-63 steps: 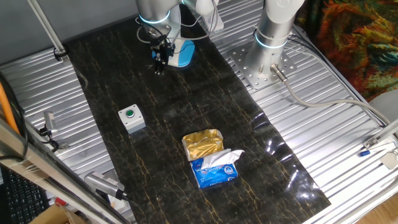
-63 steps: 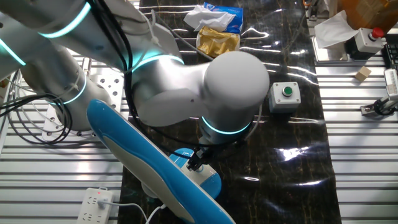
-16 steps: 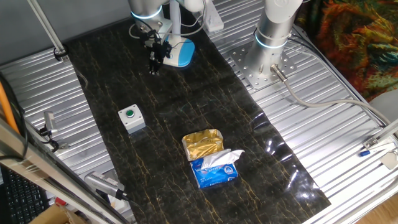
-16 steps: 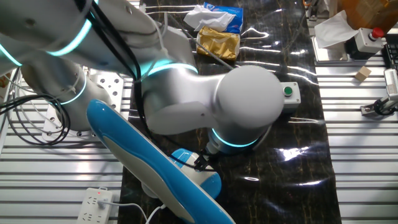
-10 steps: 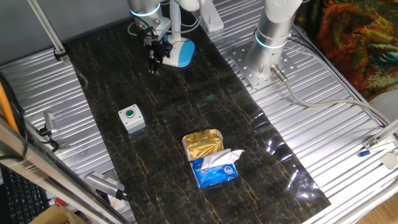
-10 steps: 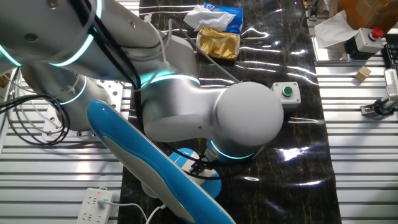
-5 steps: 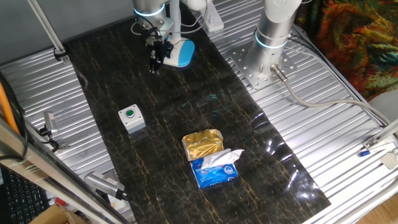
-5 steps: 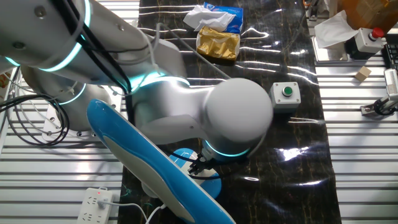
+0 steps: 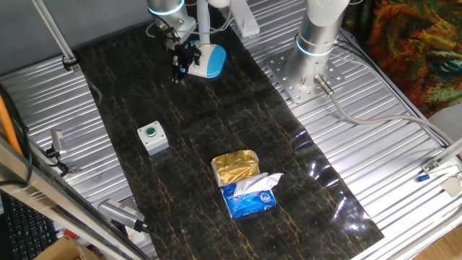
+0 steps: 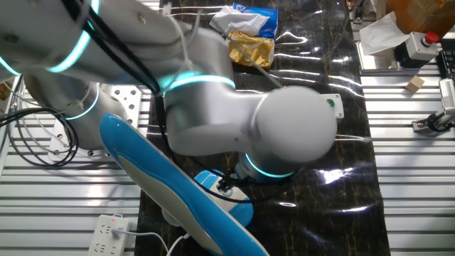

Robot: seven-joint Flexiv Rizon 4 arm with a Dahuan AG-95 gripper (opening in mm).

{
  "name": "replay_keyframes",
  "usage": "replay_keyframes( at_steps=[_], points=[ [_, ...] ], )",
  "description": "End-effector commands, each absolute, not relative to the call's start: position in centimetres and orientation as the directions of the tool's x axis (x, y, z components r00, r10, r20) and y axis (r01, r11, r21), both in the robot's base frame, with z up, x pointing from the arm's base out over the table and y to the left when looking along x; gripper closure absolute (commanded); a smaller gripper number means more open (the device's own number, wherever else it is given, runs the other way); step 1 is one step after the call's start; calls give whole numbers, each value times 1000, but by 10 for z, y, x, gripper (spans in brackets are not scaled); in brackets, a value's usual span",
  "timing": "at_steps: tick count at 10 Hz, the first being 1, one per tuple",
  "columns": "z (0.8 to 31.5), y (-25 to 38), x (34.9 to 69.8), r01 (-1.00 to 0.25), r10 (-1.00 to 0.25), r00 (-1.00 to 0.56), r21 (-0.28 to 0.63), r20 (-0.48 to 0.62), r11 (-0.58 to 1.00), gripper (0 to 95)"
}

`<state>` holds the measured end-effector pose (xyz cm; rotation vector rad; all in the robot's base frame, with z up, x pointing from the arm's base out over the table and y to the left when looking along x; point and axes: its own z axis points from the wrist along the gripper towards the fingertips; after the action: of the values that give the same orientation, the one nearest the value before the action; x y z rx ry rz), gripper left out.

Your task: Turn on the desk lamp by pressing the button

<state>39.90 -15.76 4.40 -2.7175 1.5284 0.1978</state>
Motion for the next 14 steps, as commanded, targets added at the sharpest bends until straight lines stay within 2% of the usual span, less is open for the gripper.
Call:
replay_keyframes(
  at_steps=[1,11,14],
  points=[
    [39,-159,401,-835,-834,549,3,-57,-550,0],
    [32,-161,402,-846,-845,533,-30,-47,-532,0],
    [22,-165,402,-844,-842,537,-39,-52,-535,0]
  ],
)
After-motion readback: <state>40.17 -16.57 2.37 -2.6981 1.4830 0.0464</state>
